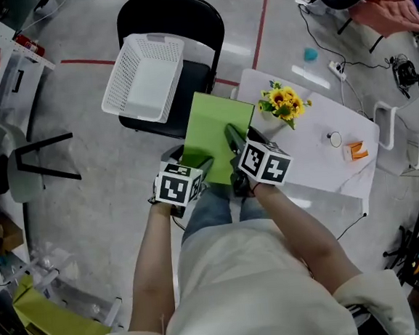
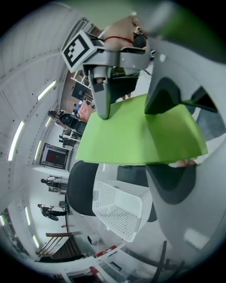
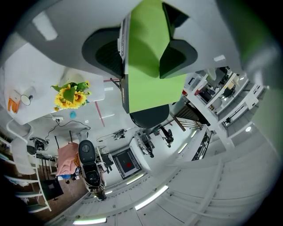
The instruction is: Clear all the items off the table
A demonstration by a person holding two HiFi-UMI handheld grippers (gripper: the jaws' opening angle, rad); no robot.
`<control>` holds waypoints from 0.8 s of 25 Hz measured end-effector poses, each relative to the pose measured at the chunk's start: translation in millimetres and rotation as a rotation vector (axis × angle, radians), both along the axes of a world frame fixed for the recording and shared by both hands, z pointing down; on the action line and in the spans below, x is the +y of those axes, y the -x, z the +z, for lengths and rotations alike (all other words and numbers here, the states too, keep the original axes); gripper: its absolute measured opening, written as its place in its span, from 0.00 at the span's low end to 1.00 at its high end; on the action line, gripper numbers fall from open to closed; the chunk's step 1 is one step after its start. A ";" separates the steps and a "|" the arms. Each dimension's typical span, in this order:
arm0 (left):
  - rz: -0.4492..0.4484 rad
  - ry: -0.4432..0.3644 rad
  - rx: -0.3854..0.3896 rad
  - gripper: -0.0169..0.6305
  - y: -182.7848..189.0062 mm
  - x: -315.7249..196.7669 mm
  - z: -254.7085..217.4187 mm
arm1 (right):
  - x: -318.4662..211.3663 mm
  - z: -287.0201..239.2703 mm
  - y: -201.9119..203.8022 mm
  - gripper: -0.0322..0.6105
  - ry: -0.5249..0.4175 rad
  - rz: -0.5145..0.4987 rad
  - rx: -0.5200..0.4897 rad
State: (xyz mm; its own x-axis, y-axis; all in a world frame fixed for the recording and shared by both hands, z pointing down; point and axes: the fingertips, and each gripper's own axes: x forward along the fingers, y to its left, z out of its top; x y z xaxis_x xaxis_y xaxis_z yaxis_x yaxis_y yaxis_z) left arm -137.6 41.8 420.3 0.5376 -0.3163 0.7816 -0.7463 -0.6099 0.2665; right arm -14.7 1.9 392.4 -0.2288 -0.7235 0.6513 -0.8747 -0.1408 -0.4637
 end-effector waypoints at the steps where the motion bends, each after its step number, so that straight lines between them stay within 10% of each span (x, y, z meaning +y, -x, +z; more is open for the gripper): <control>1: -0.004 -0.002 0.000 0.58 6.7 -1.8 -0.3 | -2.3 -0.5 7.1 0.46 -0.002 -0.005 0.001; 20: -0.120 -0.020 0.009 0.57 88.6 -43.1 -4.3 | -57.5 -7.8 94.3 0.46 -0.023 -0.107 -0.010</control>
